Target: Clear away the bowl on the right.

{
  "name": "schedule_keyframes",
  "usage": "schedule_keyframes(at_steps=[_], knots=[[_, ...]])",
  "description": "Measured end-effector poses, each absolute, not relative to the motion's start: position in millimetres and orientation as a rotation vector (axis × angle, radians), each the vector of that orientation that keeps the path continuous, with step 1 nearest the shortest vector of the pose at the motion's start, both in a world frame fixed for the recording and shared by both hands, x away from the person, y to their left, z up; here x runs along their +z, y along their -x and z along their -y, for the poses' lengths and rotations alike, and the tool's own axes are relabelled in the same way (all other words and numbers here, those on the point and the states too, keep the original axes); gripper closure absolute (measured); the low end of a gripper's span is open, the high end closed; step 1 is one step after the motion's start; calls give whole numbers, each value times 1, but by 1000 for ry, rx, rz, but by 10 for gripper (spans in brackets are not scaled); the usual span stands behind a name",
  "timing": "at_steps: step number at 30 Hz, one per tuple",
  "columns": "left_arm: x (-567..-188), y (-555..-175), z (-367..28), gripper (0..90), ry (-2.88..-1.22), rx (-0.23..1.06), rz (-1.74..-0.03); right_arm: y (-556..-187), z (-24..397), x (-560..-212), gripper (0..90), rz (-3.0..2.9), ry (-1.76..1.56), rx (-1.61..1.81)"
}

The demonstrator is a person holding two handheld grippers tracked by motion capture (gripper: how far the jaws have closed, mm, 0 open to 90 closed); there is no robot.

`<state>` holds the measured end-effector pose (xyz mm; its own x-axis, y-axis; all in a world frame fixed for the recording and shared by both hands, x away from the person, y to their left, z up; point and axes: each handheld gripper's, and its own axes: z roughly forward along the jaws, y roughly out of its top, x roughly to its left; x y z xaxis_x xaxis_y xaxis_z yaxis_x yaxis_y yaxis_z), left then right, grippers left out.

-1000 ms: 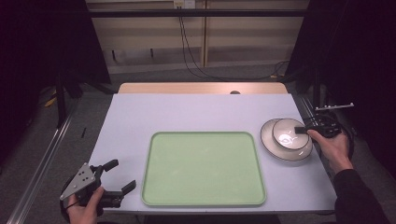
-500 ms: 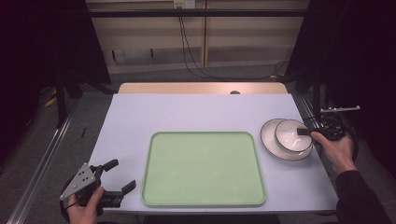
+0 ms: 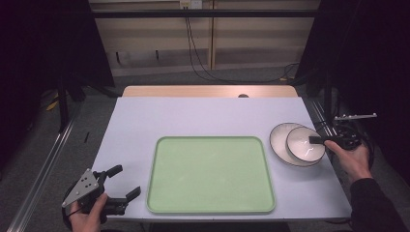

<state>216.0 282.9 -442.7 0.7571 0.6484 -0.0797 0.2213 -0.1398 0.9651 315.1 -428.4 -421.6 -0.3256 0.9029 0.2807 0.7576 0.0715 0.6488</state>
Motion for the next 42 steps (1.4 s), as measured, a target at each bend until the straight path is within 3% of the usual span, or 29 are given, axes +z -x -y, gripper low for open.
schedule_keyframes(at_steps=[12,42], knots=[[-443,-216,-283,16,-1706,431,-698,-301,425,-419,825,-2170,-1664,1119],[-443,-215,-283,16,-1692,429,-708,-296,372,-403,824,-2324,-1501,1181]])
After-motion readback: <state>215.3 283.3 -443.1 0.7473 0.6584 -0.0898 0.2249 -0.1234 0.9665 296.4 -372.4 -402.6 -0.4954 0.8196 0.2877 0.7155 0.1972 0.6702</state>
